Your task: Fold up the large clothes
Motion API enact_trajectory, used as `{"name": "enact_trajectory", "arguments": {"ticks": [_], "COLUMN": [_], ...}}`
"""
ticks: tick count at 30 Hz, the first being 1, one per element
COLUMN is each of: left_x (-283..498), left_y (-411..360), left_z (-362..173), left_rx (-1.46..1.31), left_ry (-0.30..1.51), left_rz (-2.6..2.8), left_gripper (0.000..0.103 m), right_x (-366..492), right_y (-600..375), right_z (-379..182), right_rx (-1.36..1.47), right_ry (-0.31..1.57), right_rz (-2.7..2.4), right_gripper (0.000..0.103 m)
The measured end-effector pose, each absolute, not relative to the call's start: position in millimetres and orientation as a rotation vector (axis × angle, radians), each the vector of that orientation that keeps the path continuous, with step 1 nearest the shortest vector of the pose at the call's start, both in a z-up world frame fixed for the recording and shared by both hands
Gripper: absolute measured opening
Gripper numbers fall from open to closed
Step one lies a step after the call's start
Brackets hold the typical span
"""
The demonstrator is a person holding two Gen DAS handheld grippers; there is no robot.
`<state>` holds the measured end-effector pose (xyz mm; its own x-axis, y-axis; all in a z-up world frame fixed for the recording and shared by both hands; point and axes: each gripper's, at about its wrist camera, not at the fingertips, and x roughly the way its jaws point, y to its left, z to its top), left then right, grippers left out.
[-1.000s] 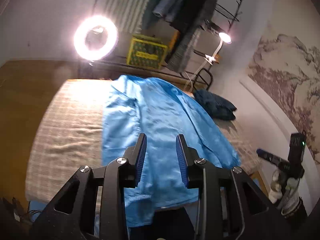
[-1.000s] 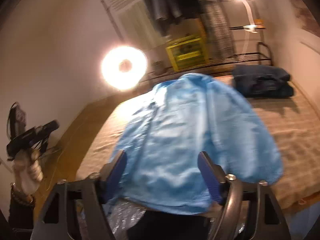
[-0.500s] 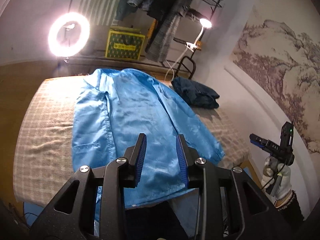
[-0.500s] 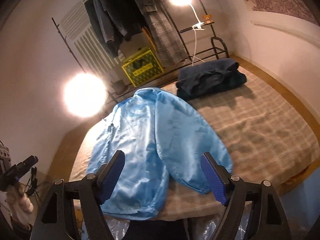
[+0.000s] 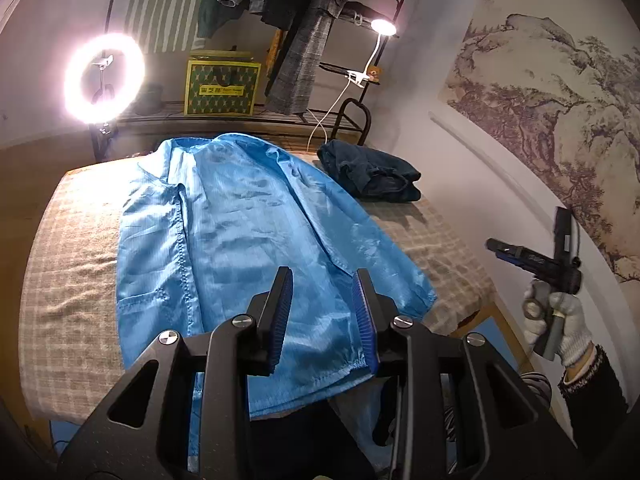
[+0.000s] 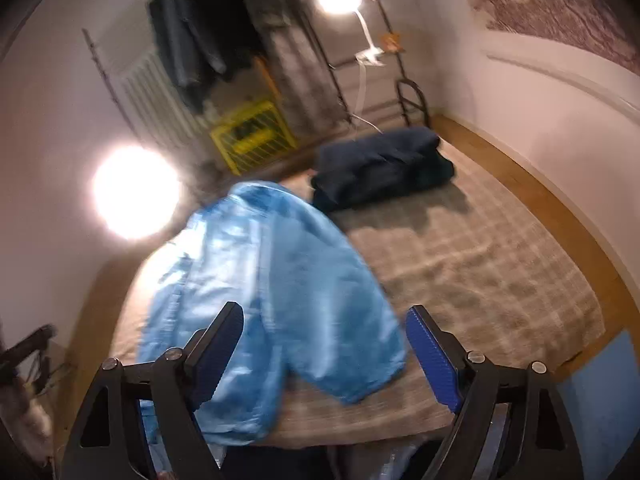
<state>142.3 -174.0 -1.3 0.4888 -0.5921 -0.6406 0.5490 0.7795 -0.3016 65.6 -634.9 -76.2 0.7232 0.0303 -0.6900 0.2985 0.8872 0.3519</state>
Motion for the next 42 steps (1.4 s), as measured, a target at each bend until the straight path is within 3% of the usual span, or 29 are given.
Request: {"name": "enact_trajectory", "arguments": {"ticks": [14, 25, 26, 28, 29, 31, 34, 42], "left_x": [189.3, 186.7, 188.2, 191.2, 194.3, 199.8, 210.0, 224.5], "left_y": [-221.2, -227.2, -227.0, -227.8, -227.3, -225.7, -223.0, -212.1], "left_z": [-113.4, -154.8, -156.1, -159.5, -162.6, -167.8, -176.3, -177.8], "left_rx": [-0.024, 0.013, 0.009, 0.004, -0.004, -0.025, -0.065, -0.106], "left_ry": [1.004, 1.042, 1.042, 1.040, 1.042, 1.049, 1.069, 1.067], "left_rz": [-0.731, -0.693, -0.694, -0.696, -0.697, -0.701, -0.701, -0.694], "left_gripper": [0.031, 0.031, 0.031, 0.031, 0.031, 0.031, 0.031, 0.031], "right_x": [131.4, 151.2, 154.4, 159.5, 161.8, 163.9, 166.0, 172.0], "right_y": [-667.3, -671.7, -669.8, -665.8, -662.6, -659.8, -660.2, -647.1], "right_z": [-216.8, -243.4, -247.9, -253.9, -255.6, -254.2, -251.3, -209.4], "right_rx": [0.533, 0.567, 0.571, 0.579, 0.564, 0.546, 0.603, 0.644], "right_ry": [1.017, 1.063, 1.078, 1.099, 1.107, 1.095, 1.073, 0.942], "right_rz": [-0.296, -0.250, -0.237, -0.202, -0.198, -0.186, -0.143, -0.071], "right_gripper": [0.085, 0.084, 0.082, 0.063, 0.061, 0.026, 0.007, 0.000]}}
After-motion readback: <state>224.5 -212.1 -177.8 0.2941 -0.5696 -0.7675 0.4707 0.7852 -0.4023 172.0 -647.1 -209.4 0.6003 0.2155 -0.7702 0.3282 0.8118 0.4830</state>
